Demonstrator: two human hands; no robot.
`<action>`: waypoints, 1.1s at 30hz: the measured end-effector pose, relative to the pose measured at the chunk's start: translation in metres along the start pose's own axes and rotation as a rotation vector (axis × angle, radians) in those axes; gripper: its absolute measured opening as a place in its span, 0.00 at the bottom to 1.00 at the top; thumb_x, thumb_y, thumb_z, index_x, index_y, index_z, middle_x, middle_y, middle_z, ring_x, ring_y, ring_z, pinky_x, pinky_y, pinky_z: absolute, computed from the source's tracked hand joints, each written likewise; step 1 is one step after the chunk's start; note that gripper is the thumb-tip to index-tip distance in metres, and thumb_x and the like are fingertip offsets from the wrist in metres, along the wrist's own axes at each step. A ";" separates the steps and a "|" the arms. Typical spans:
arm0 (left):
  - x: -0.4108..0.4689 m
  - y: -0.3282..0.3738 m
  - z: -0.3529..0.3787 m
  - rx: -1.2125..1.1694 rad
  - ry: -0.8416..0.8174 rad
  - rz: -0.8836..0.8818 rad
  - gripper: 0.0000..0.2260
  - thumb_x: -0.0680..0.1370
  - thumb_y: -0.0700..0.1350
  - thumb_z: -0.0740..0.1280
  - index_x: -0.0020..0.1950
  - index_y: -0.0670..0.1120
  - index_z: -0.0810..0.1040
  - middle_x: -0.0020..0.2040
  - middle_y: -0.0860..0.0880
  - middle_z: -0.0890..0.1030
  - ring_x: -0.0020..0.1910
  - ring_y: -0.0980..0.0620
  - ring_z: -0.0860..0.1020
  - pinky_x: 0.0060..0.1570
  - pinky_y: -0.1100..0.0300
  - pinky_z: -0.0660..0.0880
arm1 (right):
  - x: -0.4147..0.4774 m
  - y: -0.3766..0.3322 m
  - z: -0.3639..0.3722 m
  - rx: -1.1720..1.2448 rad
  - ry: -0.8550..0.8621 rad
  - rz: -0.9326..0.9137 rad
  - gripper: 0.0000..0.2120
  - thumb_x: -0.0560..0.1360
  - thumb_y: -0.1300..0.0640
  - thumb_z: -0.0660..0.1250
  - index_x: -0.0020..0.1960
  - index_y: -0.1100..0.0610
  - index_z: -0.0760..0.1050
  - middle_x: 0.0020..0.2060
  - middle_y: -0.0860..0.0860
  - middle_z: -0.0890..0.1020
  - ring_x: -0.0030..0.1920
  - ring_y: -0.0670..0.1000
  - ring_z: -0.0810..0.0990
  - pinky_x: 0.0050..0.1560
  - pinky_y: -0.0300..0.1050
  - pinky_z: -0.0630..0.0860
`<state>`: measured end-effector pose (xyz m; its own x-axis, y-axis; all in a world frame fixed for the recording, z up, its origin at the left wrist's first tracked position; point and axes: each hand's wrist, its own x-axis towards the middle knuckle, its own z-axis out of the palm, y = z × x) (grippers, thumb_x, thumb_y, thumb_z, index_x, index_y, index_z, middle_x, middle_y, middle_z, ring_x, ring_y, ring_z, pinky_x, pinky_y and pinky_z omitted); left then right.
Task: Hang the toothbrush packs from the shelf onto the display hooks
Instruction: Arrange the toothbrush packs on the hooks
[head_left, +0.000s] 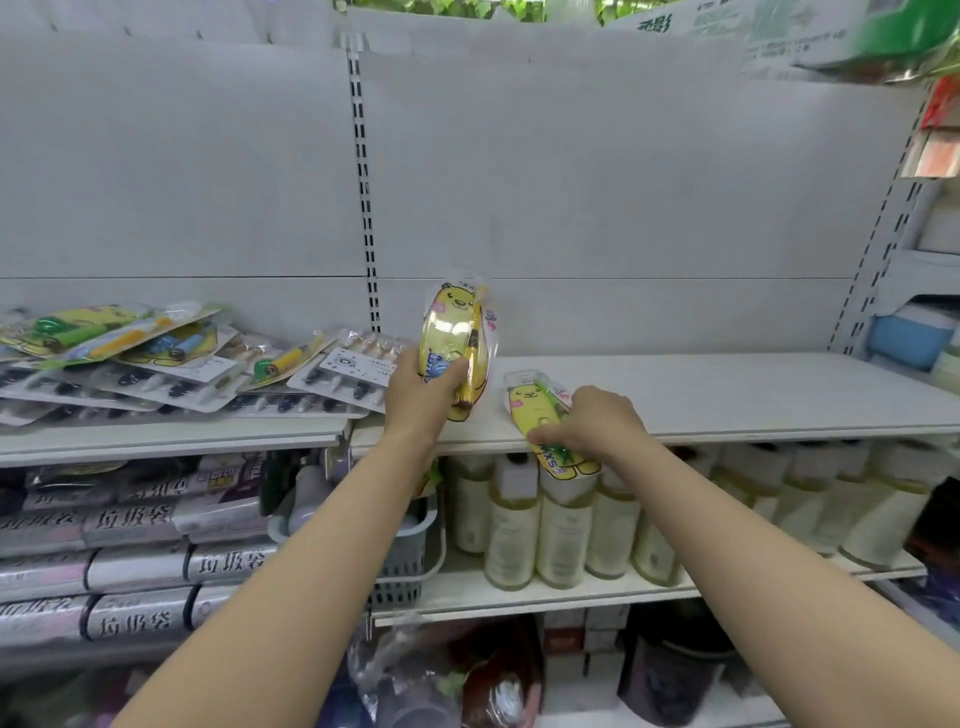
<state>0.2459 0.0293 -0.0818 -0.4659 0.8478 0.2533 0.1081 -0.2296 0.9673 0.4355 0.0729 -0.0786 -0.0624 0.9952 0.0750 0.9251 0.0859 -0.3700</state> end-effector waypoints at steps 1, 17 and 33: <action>-0.008 -0.002 0.003 -0.038 0.001 -0.008 0.10 0.75 0.46 0.73 0.55 0.50 0.77 0.51 0.48 0.83 0.50 0.49 0.82 0.50 0.54 0.79 | -0.002 0.003 0.002 0.016 0.013 0.000 0.29 0.64 0.33 0.74 0.48 0.54 0.68 0.47 0.52 0.76 0.60 0.59 0.73 0.48 0.49 0.73; -0.087 -0.025 -0.051 -0.369 0.034 -0.169 0.15 0.78 0.41 0.70 0.64 0.46 0.76 0.58 0.43 0.83 0.58 0.39 0.81 0.58 0.44 0.77 | -0.051 -0.010 0.026 0.998 0.274 -0.217 0.14 0.79 0.57 0.68 0.62 0.57 0.68 0.46 0.44 0.77 0.49 0.49 0.79 0.44 0.42 0.76; -0.151 0.002 -0.442 -0.272 0.401 -0.057 0.17 0.77 0.38 0.71 0.64 0.42 0.73 0.59 0.40 0.82 0.53 0.44 0.81 0.52 0.50 0.78 | -0.206 -0.342 0.132 1.264 -0.215 -0.581 0.16 0.82 0.55 0.63 0.68 0.51 0.67 0.61 0.46 0.79 0.61 0.48 0.79 0.66 0.58 0.75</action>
<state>-0.0714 -0.3109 -0.1248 -0.7720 0.6237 0.1225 -0.1358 -0.3500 0.9269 0.0824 -0.1557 -0.0896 -0.4756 0.7815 0.4039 -0.2013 0.3502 -0.9148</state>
